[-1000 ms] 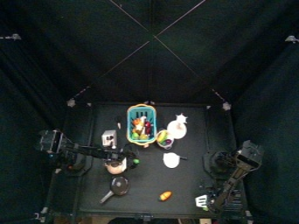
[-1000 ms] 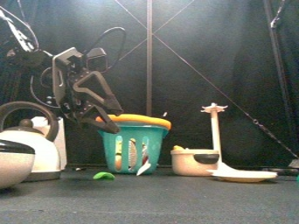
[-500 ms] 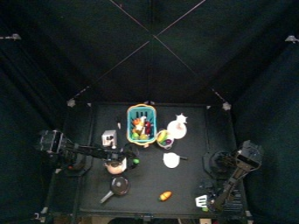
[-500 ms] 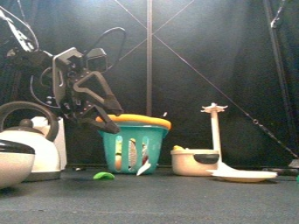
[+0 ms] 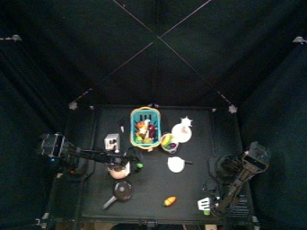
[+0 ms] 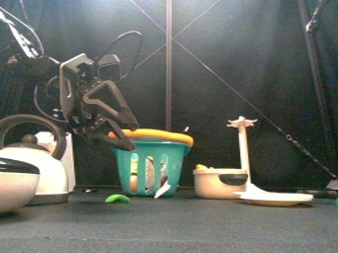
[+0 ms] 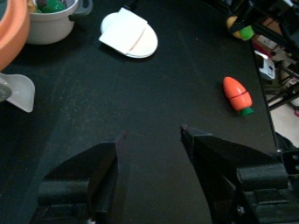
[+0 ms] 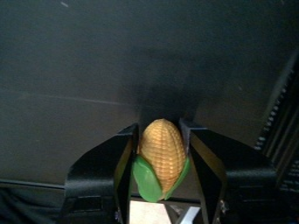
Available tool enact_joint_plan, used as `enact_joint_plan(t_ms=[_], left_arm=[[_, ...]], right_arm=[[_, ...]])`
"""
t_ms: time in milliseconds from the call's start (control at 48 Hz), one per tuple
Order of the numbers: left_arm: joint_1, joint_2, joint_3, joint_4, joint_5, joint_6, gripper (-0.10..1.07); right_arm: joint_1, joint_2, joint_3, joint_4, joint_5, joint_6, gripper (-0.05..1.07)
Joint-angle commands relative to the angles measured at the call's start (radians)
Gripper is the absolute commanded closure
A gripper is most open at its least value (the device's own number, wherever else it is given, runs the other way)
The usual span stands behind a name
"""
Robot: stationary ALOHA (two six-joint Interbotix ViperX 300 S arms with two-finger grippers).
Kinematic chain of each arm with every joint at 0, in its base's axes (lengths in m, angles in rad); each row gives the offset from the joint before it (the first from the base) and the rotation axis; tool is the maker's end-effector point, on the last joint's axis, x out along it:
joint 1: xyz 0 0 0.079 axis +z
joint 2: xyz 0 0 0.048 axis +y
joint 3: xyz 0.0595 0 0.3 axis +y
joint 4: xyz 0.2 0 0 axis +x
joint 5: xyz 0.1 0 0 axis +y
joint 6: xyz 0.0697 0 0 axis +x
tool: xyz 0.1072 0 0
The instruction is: Regrasp corn
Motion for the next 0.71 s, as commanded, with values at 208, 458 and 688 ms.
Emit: enact_joint_plan(t_ms=[208,458,688], left_arm=[[0.002,-0.025,-0.018,0.000,-0.021,0.003,0.09],[0.005,-0.043,0.002,0.000,-0.074,0.003,0.09],[0.005,-0.049,0.014,-0.015,-0.127,0.000,0.09]], right_arm=[[-0.166,-0.147,0.026,-0.408,0.052,-0.002,0.59],[-0.310,-0.224,0.084,-0.735,0.038,0.002,0.59],[-0.413,-0.265,0.130,-0.825,-0.018,0.009,0.59]])
